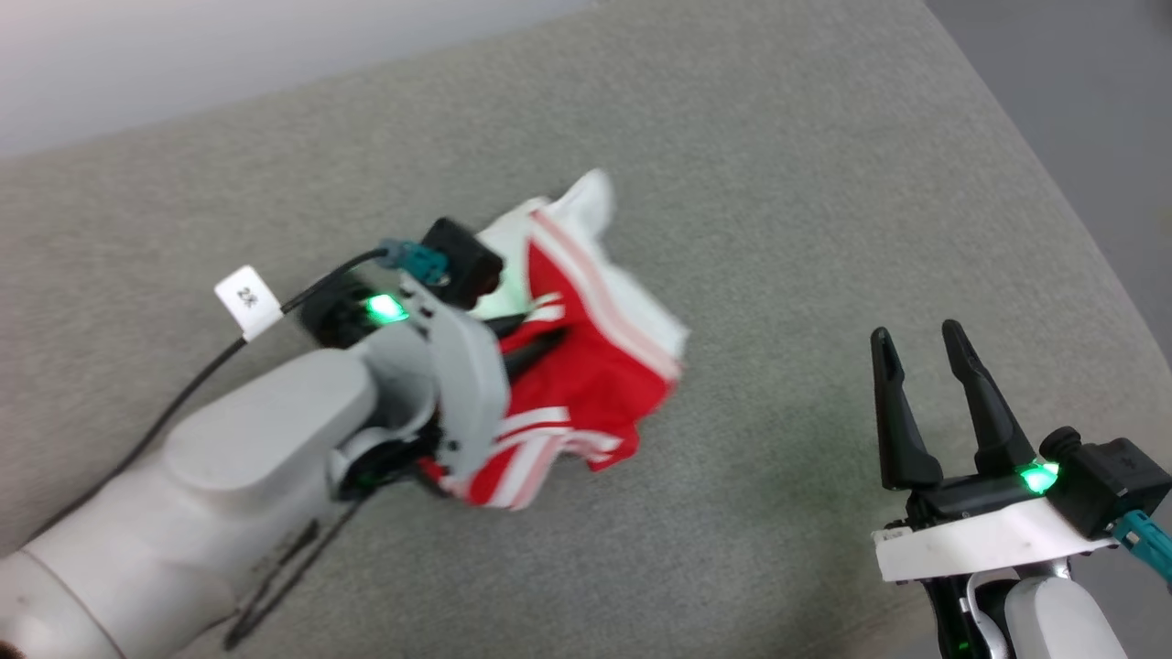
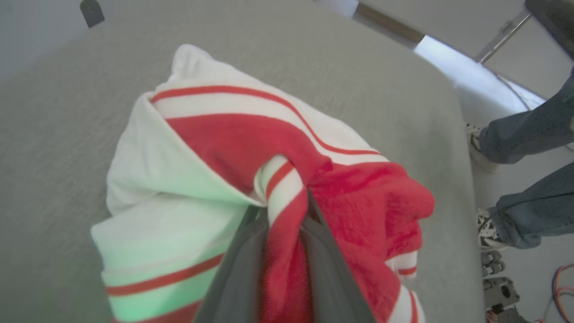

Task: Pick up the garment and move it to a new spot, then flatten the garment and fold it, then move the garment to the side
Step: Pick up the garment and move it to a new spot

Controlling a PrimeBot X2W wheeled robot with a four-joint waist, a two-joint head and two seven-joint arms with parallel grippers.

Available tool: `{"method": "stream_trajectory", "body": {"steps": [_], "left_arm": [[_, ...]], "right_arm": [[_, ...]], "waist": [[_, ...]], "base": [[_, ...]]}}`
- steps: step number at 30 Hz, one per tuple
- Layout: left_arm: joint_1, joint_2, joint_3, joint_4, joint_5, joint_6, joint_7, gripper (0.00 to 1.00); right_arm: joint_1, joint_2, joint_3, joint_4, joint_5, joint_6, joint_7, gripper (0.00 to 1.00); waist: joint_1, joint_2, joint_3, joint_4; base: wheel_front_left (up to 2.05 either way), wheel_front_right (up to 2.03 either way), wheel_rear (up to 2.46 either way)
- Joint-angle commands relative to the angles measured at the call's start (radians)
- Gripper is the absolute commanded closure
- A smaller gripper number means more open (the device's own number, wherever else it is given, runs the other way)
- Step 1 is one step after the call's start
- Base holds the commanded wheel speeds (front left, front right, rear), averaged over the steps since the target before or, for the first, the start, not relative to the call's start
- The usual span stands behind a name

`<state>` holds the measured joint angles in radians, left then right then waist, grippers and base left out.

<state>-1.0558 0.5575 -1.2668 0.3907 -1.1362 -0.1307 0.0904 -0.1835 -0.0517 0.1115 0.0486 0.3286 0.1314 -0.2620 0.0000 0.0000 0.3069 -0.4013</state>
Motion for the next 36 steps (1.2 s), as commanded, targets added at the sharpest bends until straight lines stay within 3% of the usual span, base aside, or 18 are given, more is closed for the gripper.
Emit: {"method": "stream_trajectory", "body": {"steps": [1, 8, 15, 21, 23, 24, 25, 26, 28, 36], "left_arm": [[0.012, 0.01, -0.008, 0.041, 0.017, 0.001, 0.034, 1.0], [0.024, 0.029, -0.024, 0.164, 0.085, 0.003, 0.248, 1.0], [0.028, 0.055, -0.027, 0.16, 0.099, 0.003, 0.338, 1.0], [0.032, 0.04, -0.026, 0.147, 0.098, 0.003, 0.31, 1.0], [0.032, 0.029, -0.026, 0.149, 0.101, 0.003, 0.3, 0.8], [0.03, 0.023, -0.026, 0.147, 0.103, 0.003, 0.29, 0.64], [0.028, 0.019, -0.025, 0.147, 0.105, 0.003, 0.281, 0.29], [0.028, 0.015, -0.025, 0.143, 0.097, 0.003, 0.274, 0.09], [0.019, 0.005, -0.022, 0.136, 0.08, 0.002, 0.247, 0.0], [-0.044, -0.037, -0.003, 0.093, -0.04, 0.002, 0.087, 0.0]], "right_arm": [[-0.016, 0.001, 0.005, -0.001, 0.015, -0.001, -0.004, 0.0], [-0.021, 0.002, 0.001, 0.001, 0.015, -0.001, -0.004, 0.0], [-0.024, 0.001, 0.014, 0.003, 0.012, -0.001, -0.004, 0.0], [-0.028, 0.001, 0.015, 0.002, 0.002, -0.001, -0.004, 0.0], [-0.029, 0.001, 0.014, 0.0, -0.002, -0.001, -0.004, 0.0], [-0.028, 0.001, 0.012, 0.0, -0.004, -0.001, -0.004, 0.0], [-0.029, 0.001, 0.012, 0.002, -0.005, -0.001, -0.004, 0.0], [-0.03, 0.001, 0.012, 0.003, -0.006, -0.001, -0.004, 0.0], [-0.031, 0.001, 0.011, 0.007, -0.011, -0.001, -0.004, 0.0], [-0.019, 0.001, 0.017, 0.028, -0.063, -0.001, -0.004, 0.0]], "waist": [[0.0, 0.0, 0.041, -0.042], [0.0, 0.0, 0.036, -0.025], [0.0, 0.0, 0.026, 0.0], [0.0, 0.0, 0.026, 0.009], [0.0, 0.0, 0.026, 0.013], [0.0, 0.0, 0.026, 0.015], [0.0, 0.0, 0.025, 0.018], [0.0, 0.0, 0.022, 0.021], [0.0, 0.0, 0.016, 0.031], [0.0, 0.0, -0.045, 0.111]], "base": [[0.0, 0.0, 0.0], [0.0, 0.0, 0.0], [0.0, 0.0, 0.0], [0.0, 0.0, 0.0], [0.0, 0.0, 0.0], [0.0, 0.0, 0.0], [0.0, 0.0, 0.0], [0.0, 0.0, 0.0], [0.0, 0.0, 0.0], [0.0, 0.0, 0.0]]}}
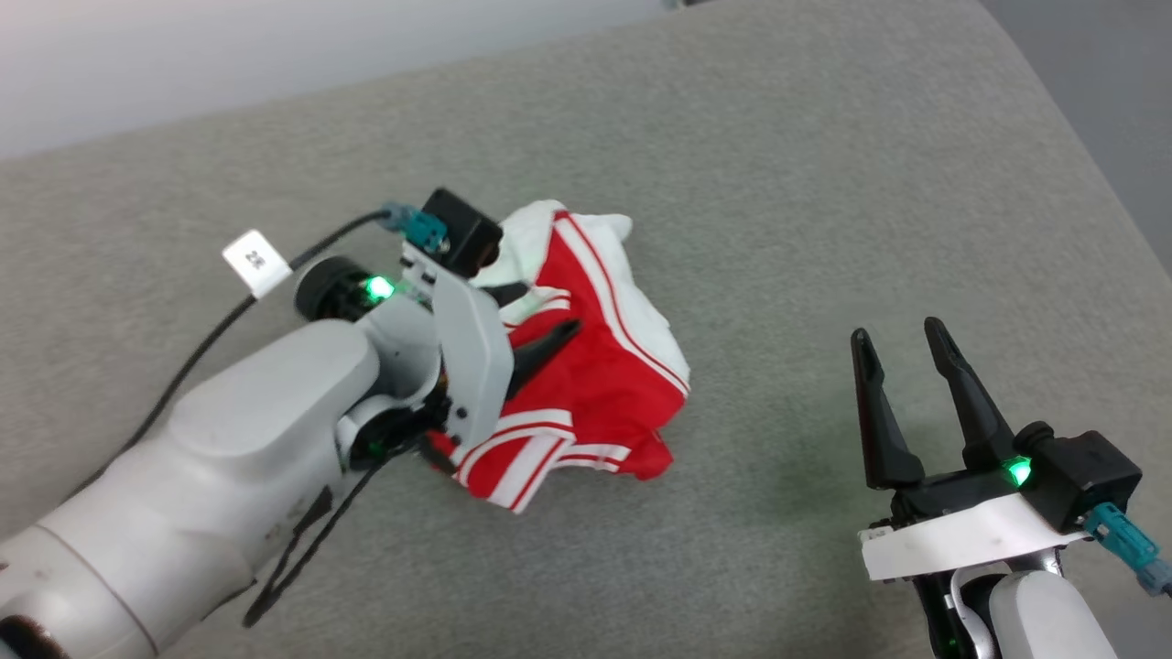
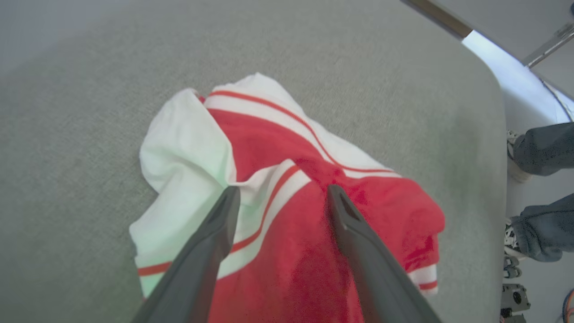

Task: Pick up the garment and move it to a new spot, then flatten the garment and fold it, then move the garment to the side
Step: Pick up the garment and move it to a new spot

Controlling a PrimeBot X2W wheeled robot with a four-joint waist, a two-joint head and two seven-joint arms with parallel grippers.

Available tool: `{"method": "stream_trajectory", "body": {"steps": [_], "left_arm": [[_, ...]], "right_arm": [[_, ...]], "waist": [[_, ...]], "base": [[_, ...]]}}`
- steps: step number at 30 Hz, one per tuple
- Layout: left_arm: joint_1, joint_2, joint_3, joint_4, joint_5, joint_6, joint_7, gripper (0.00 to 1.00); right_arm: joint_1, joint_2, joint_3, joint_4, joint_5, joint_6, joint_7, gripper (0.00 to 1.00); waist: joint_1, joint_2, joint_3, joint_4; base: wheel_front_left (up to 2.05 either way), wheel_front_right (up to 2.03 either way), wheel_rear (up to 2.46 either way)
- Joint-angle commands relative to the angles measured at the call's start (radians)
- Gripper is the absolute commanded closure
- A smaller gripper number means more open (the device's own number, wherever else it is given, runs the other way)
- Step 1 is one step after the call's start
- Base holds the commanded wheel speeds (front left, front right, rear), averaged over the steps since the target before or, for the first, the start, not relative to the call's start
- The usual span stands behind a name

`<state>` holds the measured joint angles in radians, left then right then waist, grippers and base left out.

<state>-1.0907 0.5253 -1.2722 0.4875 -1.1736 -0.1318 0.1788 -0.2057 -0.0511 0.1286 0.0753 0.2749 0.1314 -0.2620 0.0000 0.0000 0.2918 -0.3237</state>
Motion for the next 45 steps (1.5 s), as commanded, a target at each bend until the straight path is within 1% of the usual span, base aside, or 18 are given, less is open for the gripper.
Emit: {"method": "stream_trajectory", "body": {"steps": [1, 6, 10, 14, 17, 21, 23, 25, 29, 31, 35, 38, 40, 45], "left_arm": [[-0.014, -0.007, 0.004, -0.011, -0.016, 0.003, -0.023, 0.0], [0.009, 0.003, 0.023, -0.016, -0.065, 0.003, -0.162, 0.0], [0.087, 0.027, 0.048, -0.009, -0.119, 0.003, -0.279, 0.0], [0.205, 0.054, 0.08, -0.005, -0.191, 0.003, -0.381, 0.0], [0.295, 0.068, 0.107, -0.005, -0.227, 0.003, -0.422, 0.0], [0.424, 0.079, 0.169, -0.001, -0.245, 0.003, -0.442, 0.0], [0.487, 0.074, 0.244, -0.005, -0.226, 0.003, -0.443, 0.0], [0.575, 0.06, 0.324, -0.016, -0.191, 0.006, -0.443, 0.0], [0.729, 0.035, 0.499, -0.063, -0.098, 0.034, -0.443, 0.0], [0.81, 0.015, 0.592, -0.098, -0.037, 0.058, -0.443, 0.0], [0.952, -0.029, 0.741, -0.188, 0.107, 0.108, -0.443, 0.0], [1.031, -0.063, 0.824, -0.255, 0.216, 0.136, -0.444, 0.0], [1.077, -0.091, 0.869, -0.295, 0.269, 0.14, -0.443, 0.0], [1.147, -0.138, 0.984, -0.367, 0.406, 0.149, -0.444, 0.0]], "right_arm": [[0.005, 0.001, -0.001, 0.004, -0.018, -0.001, -0.004, 0.0], [0.017, 0.0, -0.002, 0.023, -0.054, -0.001, -0.004, 0.0], [0.036, 0.0, -0.006, 0.046, -0.081, -0.001, -0.004, 0.0], [0.062, 0.0, -0.021, 0.062, -0.108, -0.001, -0.004, 0.0], [0.087, -0.005, -0.04, 0.067, -0.124, -0.001, -0.004, 0.0], [0.126, -0.014, -0.057, 0.069, -0.133, -0.001, -0.004, 0.0], [0.145, -0.019, -0.068, 0.068, -0.133, -0.001, -0.004, 0.0], [0.168, -0.024, -0.079, 0.07, -0.134, -0.001, -0.004, 0.0], [0.202, -0.031, -0.099, 0.069, -0.137, -0.001, 0.0, 0.0], [0.215, -0.036, -0.108, 0.067, -0.135, -0.001, 0.005, 0.0], [0.235, -0.047, -0.117, 0.062, -0.124, -0.001, 0.01, 0.0], [0.24, -0.055, -0.121, 0.061, -0.119, -0.001, 0.012, 0.0], [0.242, -0.058, -0.121, 0.062, -0.115, -0.001, 0.014, 0.0], [0.238, -0.069, -0.117, 0.075, -0.105, -0.001, 0.012, 0.0]], "waist": [[0.0, 0.0, -0.038, 0.047], [0.0, 0.0, -0.08, 0.112], [0.0, 0.0, -0.116, 0.157], [0.0, 0.0, -0.145, 0.202], [0.0, 0.0, -0.163, 0.237], [0.0, 0.0, -0.188, 0.271], [0.0, 0.0, -0.2, 0.284], [0.0, 0.0, -0.214, 0.295], [0.0, 0.0, -0.235, 0.308], [0.0, 0.0, -0.242, 0.311], [0.0, 0.0, -0.25, 0.312], [0.0, 0.0, -0.253, 0.314], [0.0, 0.0, -0.255, 0.314], [0.0, 0.0, -0.26, 0.312]], "base": [[0.0, 0.0, 0.0], [0.0, 0.0, 0.0], [0.0, 0.0, 0.0], [0.0, 0.0, 0.0], [0.0, 0.0, 0.0], [0.0, 0.0, 0.0], [0.0, 0.0, 0.0], [0.0, 0.0, 0.0], [0.0, 0.0, 0.0], [0.0, 0.0, 0.0], [0.0, 0.0, 0.0], [0.0, 0.0, 0.0], [0.0, 0.0, 0.0], [0.0, 0.0, 0.0]]}}
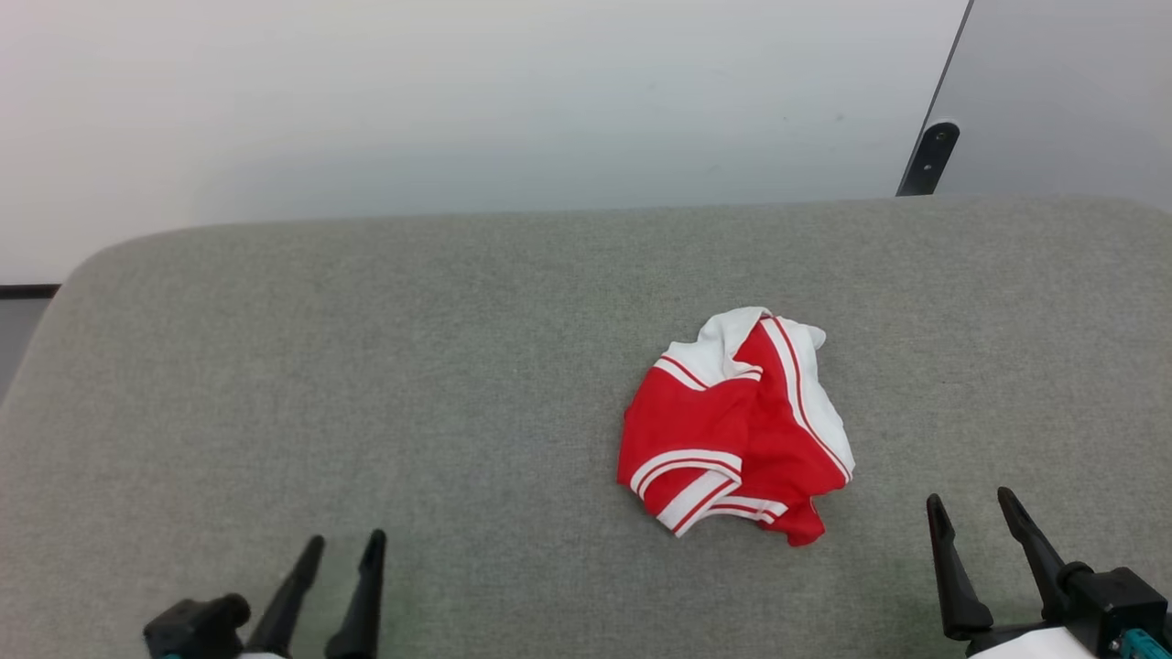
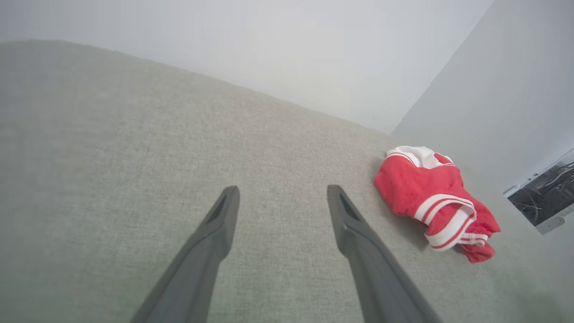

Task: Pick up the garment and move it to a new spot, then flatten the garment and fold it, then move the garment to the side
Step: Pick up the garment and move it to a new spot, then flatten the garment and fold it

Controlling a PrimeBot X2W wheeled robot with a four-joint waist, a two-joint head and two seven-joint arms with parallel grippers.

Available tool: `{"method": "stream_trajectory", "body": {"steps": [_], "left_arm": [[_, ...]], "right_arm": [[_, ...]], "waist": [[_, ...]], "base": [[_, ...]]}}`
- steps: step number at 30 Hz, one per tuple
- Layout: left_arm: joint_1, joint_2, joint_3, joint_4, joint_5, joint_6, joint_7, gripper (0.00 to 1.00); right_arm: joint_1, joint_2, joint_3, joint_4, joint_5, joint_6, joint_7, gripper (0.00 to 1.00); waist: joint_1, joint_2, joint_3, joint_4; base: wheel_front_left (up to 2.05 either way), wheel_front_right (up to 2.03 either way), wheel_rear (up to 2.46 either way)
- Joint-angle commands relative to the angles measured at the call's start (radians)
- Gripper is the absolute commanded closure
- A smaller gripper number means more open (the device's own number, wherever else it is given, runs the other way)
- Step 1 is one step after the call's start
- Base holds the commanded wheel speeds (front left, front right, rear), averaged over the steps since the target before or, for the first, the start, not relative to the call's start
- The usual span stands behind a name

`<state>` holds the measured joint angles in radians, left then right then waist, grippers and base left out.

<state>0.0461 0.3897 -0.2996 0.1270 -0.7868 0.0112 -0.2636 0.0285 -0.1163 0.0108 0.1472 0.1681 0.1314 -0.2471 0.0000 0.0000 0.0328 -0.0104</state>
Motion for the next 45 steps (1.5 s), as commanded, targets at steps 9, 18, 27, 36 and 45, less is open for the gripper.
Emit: {"method": "stream_trajectory", "body": {"steps": [9, 18, 27, 36, 45], "left_arm": [[0.072, -0.081, 0.153, -0.113, 0.33, 0.011, -0.001, 0.0], [0.113, -0.152, 0.21, -0.126, 0.459, -0.024, -0.001, 0.0], [0.118, -0.204, 0.252, -0.108, 0.511, -0.069, -0.001, 0.0], [0.107, -0.245, 0.275, -0.117, 0.536, -0.095, -0.001, 0.0], [0.064, -0.269, 0.263, -0.107, 0.557, -0.118, -0.001, 0.0]], "right_arm": [[-0.028, -0.028, 0.013, 0.022, 0.026, -0.001, -0.012, 0.0], [-0.039, -0.059, 0.022, 0.032, 0.053, -0.001, -0.015, 0.0], [-0.049, -0.089, 0.039, 0.059, 0.084, -0.001, -0.017, 0.0], [-0.131, -0.131, 0.108, 0.065, 0.117, -0.001, -0.003, 0.0], [-0.407, -0.214, 0.212, 0.075, 0.159, -0.001, 0.316, 0.0]], "waist": [[0.0, 0.0, -0.005, -0.012], [0.0, 0.0, -0.004, -0.009], [0.0, 0.0, -0.007, -0.004], [0.0, 0.0, -0.001, 0.002], [0.0, 0.0, 0.051, 0.032]], "base": [[0.0, 0.0, 0.0], [0.0, 0.0, 0.0], [0.0, 0.0, 0.0], [0.0, 0.0, 0.0], [0.0, 0.0, 0.0]]}}
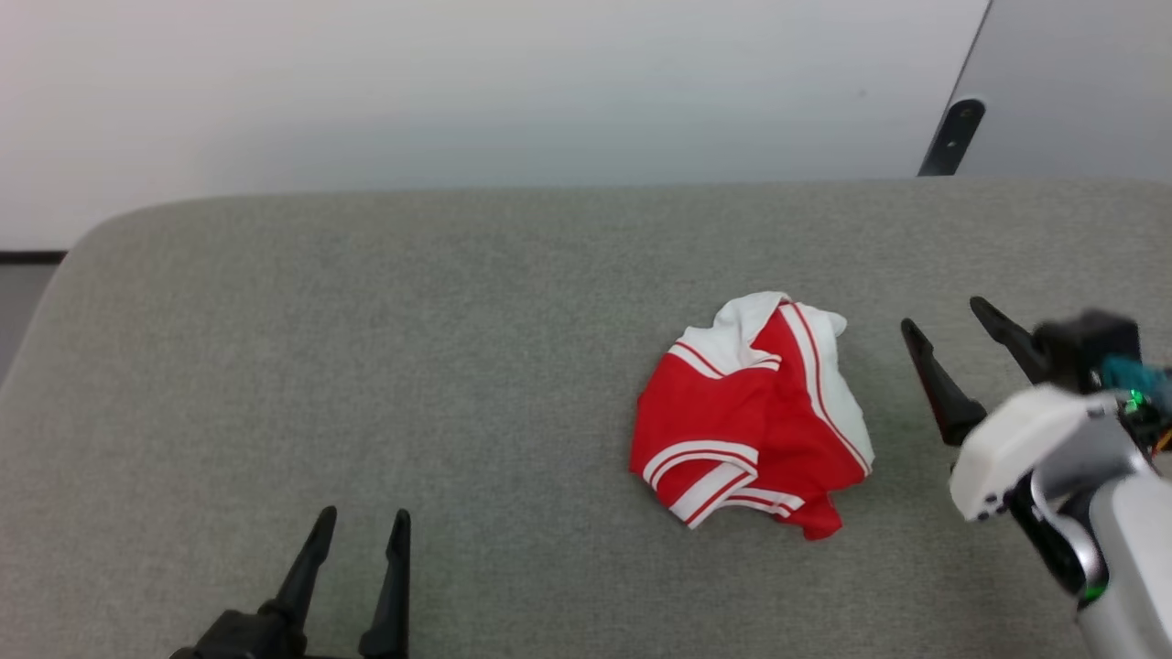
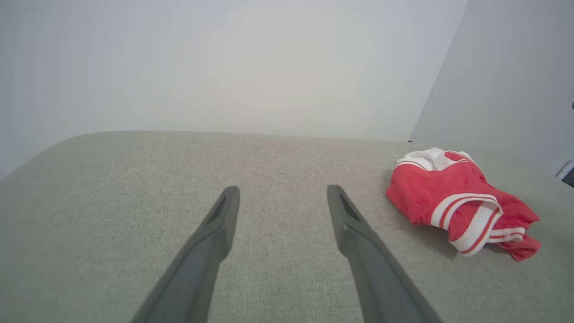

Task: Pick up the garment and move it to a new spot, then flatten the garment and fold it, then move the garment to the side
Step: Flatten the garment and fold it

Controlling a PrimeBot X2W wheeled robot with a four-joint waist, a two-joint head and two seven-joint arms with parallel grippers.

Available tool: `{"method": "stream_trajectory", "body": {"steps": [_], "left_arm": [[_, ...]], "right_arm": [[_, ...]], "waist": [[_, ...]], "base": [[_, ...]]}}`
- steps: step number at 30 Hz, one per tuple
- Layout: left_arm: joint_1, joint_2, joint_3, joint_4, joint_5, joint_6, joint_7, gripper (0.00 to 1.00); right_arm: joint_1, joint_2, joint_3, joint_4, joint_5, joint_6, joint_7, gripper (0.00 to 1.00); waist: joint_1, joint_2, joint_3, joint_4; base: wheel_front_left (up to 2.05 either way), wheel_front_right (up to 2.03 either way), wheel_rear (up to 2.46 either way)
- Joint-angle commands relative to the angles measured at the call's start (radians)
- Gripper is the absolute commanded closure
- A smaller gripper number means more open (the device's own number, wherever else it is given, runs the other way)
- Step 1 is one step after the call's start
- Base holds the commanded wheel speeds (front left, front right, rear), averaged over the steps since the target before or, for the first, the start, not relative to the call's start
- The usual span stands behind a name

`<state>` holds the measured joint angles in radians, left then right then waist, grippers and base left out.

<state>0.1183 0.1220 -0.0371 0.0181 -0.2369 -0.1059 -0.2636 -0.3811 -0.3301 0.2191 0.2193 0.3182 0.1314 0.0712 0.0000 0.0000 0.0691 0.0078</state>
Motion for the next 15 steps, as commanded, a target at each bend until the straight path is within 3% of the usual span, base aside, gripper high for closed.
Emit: {"method": "stream_trajectory", "body": {"steps": [1, 9, 15], "left_arm": [[-0.012, -0.003, -0.001, 0.004, 0.008, -0.004, -0.001, 0.0], [-0.042, -0.006, -0.003, 0.025, 0.006, -0.017, -0.001, 0.0], [-0.064, -0.006, -0.007, 0.036, 0.0, -0.022, -0.001, 0.0]], "right_arm": [[-0.021, -0.007, 0.011, 0.015, 0.024, -0.001, 0.047, 0.0], [-0.113, -0.074, 0.085, 0.095, 0.109, -0.001, 0.396, 0.0], [-0.134, -0.09, 0.095, 0.115, 0.143, -0.001, 0.519, 0.0]], "waist": [[0.0, 0.0, 0.022, 0.019], [0.0, 0.0, 0.064, 0.057], [0.0, 0.0, 0.099, 0.072]], "base": [[0.0, 0.0, 0.0], [0.0, 0.0, 0.0], [0.0, 0.0, 0.0]]}}
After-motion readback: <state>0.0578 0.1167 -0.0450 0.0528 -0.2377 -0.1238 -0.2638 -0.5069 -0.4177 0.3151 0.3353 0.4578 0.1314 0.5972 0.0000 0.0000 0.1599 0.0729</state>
